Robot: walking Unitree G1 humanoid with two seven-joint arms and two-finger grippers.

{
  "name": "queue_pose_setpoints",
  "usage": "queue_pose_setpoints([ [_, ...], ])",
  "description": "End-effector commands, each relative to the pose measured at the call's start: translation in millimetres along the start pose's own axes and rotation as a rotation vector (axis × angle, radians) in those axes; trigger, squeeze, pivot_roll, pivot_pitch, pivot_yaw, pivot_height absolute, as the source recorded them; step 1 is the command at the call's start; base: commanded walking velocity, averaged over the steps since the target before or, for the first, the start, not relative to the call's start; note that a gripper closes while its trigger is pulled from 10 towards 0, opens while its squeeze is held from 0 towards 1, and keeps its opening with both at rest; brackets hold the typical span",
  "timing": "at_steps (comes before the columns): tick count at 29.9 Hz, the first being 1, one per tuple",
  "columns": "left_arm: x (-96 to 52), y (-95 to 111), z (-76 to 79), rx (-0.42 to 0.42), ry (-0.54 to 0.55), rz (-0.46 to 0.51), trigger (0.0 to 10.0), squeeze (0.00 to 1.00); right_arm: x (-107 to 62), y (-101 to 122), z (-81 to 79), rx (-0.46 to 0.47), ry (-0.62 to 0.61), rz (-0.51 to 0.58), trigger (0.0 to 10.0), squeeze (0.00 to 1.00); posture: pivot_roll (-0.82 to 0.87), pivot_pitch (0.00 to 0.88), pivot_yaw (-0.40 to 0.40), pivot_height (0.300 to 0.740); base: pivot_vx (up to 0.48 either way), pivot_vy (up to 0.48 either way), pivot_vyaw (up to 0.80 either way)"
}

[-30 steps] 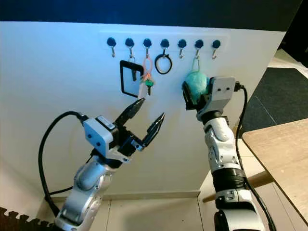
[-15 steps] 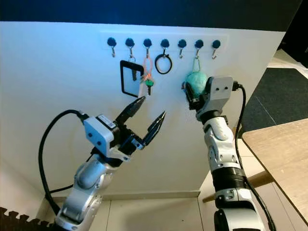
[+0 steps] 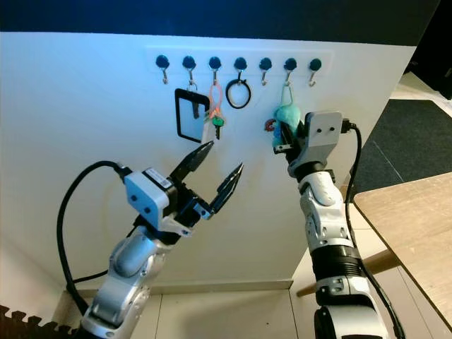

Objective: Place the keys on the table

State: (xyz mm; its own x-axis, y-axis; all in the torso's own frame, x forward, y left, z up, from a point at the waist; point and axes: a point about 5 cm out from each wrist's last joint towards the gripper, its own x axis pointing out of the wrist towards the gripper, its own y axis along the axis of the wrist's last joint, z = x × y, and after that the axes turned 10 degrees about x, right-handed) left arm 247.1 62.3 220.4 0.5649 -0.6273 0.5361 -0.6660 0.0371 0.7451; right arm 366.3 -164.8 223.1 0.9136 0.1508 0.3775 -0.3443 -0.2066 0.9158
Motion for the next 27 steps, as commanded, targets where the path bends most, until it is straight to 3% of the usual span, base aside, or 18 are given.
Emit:
queue_pose_setpoints([
  [1, 2.0, -0.9, 4.3, -0.009, -0.010, -0.001, 10.0, 0.00, -0.1, -4.6, 2.4, -0.007, -0.005, -0.029, 10.0, 0.00, 0.07, 0.066, -0.044, 0.740, 0.000, 0.000, 0.00],
  [2, 2.1, -1.0, 4.2, -0.008, -0.010, -0.001, 10.0, 0.00, 0.2, -3.7, 1.3, 0.002, 0.006, -0.023, 0.0, 0.00, 0.07, 0.066, -0.044, 0.740, 0.000, 0.000, 0.00],
  [5, 2.3, -0.9, 4.2, -0.007, -0.010, 0.000, 10.0, 0.00, -0.9, -2.1, -0.6, 0.003, 0.016, -0.002, 0.0, 0.00, 0.07, 0.065, -0.044, 0.740, 0.000, 0.000, 0.00],
  [6, 2.4, -0.9, 4.0, -0.006, -0.009, 0.001, 10.0, 0.00, -1.5, -1.2, -1.1, -0.007, 0.014, 0.009, 3.3, 0.00, 0.07, 0.065, -0.045, 0.740, 0.000, 0.000, 0.00],
  [7, 2.4, -0.9, 4.0, -0.006, -0.009, 0.001, 10.0, 0.00, -1.5, -1.2, -1.1, -0.007, 0.014, 0.009, 3.3, 0.00, 0.07, 0.065, -0.045, 0.740, 0.000, 0.000, 0.00],
  [8, 2.5, -0.7, 3.8, -0.005, -0.008, 0.002, 10.0, 0.00, -1.9, 2.1, -2.2, -0.010, 0.017, 0.038, 10.0, 0.00, 0.07, 0.065, -0.045, 0.740, 0.000, 0.000, 0.00],
  [13, 2.2, -0.3, 3.2, -0.005, -0.004, 0.004, 10.0, 0.00, -1.4, 20.1, -4.8, -0.004, 0.031, 0.166, 10.0, 0.00, 0.07, 0.067, -0.045, 0.740, 0.000, 0.000, 0.00],
  [27, 2.4, 0.3, 3.6, -0.003, -0.006, 0.007, 10.0, 0.00, -1.1, 38.3, -5.9, 0.003, 0.040, 0.288, 10.0, 0.00, 0.07, 0.068, -0.044, 0.740, 0.000, 0.000, 0.00],
])
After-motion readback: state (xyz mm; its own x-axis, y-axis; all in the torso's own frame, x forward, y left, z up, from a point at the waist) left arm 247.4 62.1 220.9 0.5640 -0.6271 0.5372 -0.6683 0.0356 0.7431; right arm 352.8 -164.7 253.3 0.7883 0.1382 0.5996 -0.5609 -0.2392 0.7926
